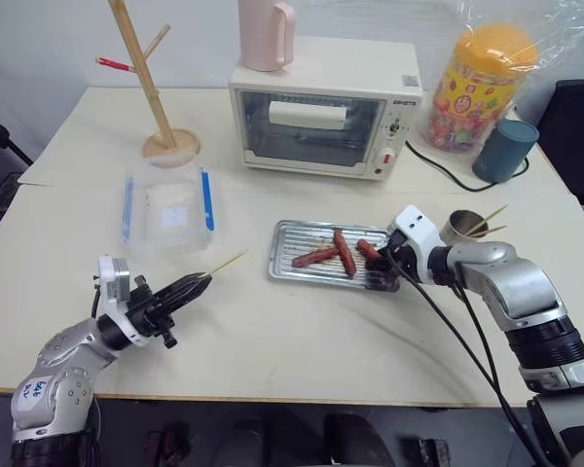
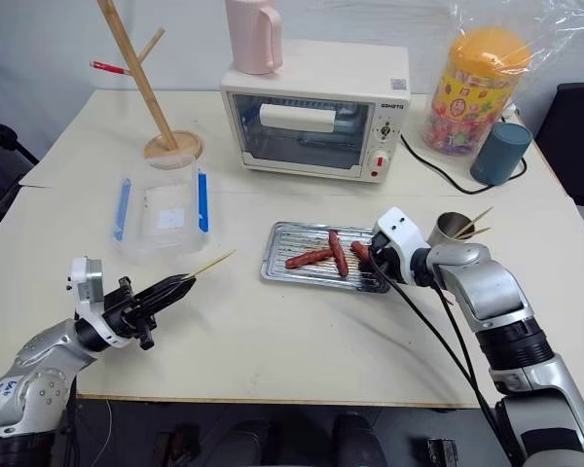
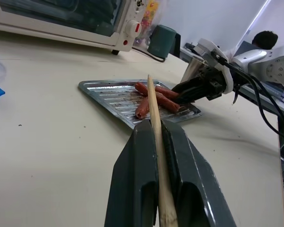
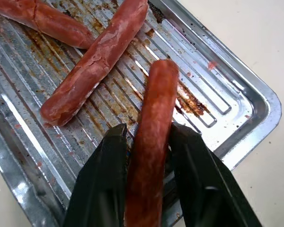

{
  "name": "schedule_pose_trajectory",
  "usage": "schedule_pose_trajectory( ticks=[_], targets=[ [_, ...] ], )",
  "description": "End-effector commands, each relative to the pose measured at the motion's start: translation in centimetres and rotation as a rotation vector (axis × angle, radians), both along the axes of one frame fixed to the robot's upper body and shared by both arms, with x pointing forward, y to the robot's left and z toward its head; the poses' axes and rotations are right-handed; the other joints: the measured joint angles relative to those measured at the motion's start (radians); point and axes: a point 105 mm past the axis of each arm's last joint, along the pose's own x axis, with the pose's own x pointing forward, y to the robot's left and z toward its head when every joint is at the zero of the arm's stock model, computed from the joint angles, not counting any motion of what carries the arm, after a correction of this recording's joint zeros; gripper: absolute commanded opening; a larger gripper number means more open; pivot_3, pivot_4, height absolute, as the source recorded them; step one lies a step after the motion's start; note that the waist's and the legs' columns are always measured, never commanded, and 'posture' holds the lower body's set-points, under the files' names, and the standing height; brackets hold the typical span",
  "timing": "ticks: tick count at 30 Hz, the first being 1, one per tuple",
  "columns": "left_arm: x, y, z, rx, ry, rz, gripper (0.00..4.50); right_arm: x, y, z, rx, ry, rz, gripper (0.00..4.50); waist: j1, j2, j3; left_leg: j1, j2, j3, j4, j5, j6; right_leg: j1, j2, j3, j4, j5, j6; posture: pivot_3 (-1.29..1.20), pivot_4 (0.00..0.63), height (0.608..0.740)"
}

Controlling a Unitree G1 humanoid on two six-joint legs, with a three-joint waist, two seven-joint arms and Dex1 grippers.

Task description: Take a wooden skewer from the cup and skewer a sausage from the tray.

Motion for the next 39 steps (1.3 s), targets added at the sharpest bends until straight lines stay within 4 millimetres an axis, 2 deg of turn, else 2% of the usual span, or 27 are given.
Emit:
schedule_pose_trajectory(
  ticks=[1,8,11,19,26,39],
  targets=[
    [0.0,0.1,0.4,0.003,-0.027,-0.006,0.00,0.0,0.3,0.6,0.002,-0.027,0.017,1.54,0.000,0.000,0.000,0.000,0.000,0.000,0.000,0.000,0.000,0.000,0.000,0.000,0.000,0.000,0.000,0.00,0.150,0.740],
    [0.1,0.1,0.4,0.006,-0.029,-0.010,0.00,-0.2,0.3,0.4,0.004,-0.013,0.029,1.54,0.000,0.000,0.000,0.000,0.000,0.000,0.000,0.000,0.000,0.000,0.000,0.000,0.000,0.000,0.000,0.00,0.150,0.740],
    [0.1,0.1,0.4,0.007,-0.028,-0.012,0.00,-0.2,0.2,0.2,0.005,-0.015,0.024,1.07,0.000,0.000,0.000,0.000,0.000,0.000,0.000,0.000,0.000,0.000,0.000,0.000,0.000,0.000,0.000,0.00,0.150,0.740],
    [0.0,0.1,0.3,0.009,-0.026,-0.018,0.00,-0.4,0.1,0.3,0.017,-0.017,0.028,1.07,0.000,0.000,0.000,0.000,0.000,0.000,0.000,0.000,0.000,0.000,0.000,0.000,0.000,0.000,0.000,0.00,0.150,0.740],
    [0.1,0.1,0.4,0.014,-0.031,-0.025,0.00,-0.2,-0.7,1.5,0.031,-0.055,0.041,1.07,0.000,0.000,0.000,0.000,0.000,0.000,0.000,0.000,0.000,0.000,0.000,0.000,0.000,0.000,0.000,0.00,0.150,0.740],
    [0.0,0.1,0.4,0.017,-0.032,-0.034,0.00,-0.1,-1.0,0.1,0.025,-0.020,0.030,1.07,0.000,0.000,0.000,0.000,0.000,0.000,0.000,0.000,0.000,0.000,0.000,0.000,0.000,0.000,0.000,0.00,0.150,0.740]
  ],
)
